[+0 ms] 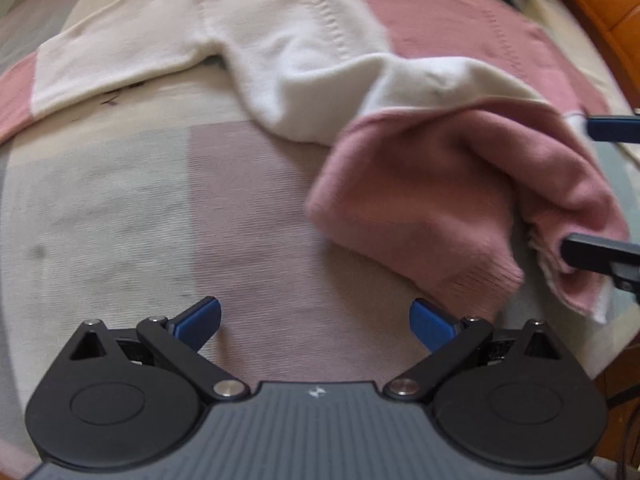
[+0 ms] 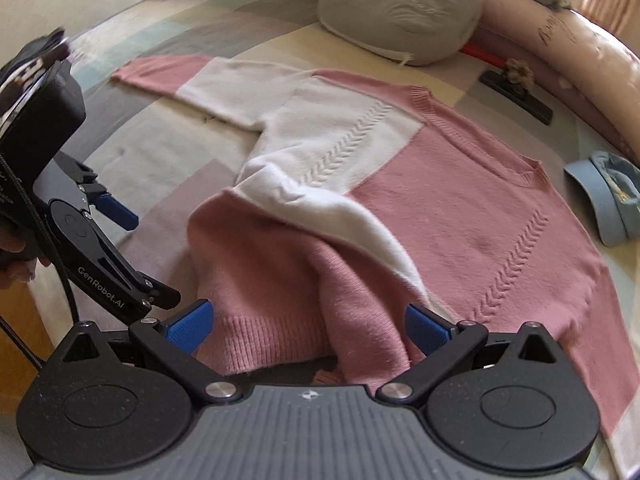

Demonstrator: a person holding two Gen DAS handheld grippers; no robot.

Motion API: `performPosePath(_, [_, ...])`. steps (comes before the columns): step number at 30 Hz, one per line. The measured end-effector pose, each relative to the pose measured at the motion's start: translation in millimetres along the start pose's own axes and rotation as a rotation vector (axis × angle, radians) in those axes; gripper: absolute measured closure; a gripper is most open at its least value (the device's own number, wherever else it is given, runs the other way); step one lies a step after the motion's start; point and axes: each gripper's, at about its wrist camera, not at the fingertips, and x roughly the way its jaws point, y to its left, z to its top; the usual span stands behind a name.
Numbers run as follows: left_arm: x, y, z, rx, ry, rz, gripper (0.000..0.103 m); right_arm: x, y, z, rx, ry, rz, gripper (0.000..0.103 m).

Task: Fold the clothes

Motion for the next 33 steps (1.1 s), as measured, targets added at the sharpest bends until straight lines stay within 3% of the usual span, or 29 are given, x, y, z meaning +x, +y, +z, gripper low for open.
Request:
performPosePath(5, [3.2,-15.0,-1.1,-0.018,-0.026,-0.139,0.004,-0.2,-8.8,-6.3,0.046,0.015,-0.018,0.000])
performPosePath(11, [14.8,-31.0,9.4,-0.059,-0.054,-0.306,0.004,-7.8,-40.7,-25.6,0.213,0.040,-0.051,0.000])
performPosePath(14, [24.2,-21.3,12.4,-0.178,-0.082,-0.370,0.003,-10.7,-53.0,-39.4,0.265,0.051,-0.070,0.000])
performPosePath(18, [36.5,-4.0,14.4,-0.413,-0.109,-0.479,0.003,-12.3,-64.5,-55.2,0.312,0.058,-0.098,0.000])
performPosePath(22, [46.9,2.0,-5.7,-0.638,-0.121,-0.558,0.004,-13.9,-72.6,-66.9,0.368,0.062,-0.102,0.000])
performPosePath(24, [47.3,-0.1,-13.3,-0.659,-0.122,-0.573,0.004,-14.4,-75.7,-71.2,0.395,0.063,-0.096,0.000])
performPosePath(31, [58.4,-2.8,7.2,-0.747,-0.146,-0.602,0.005,-11.2,-82.7,-79.9,0.451,0.063,-0.070,0.000])
performPosePath(32, [56.3,-1.8,-0.4,-0.741,-0.149,-0.594,0.008,-10.9,-83.7,-80.8,0.457,0.064,-0.066,0.000])
performPosePath(33, [54.1,-0.9,-8.0,-0.736,-0.152,-0.587,0.022,-10.9,-84.6,-81.8,0.463,0.065,-0.064,0.000])
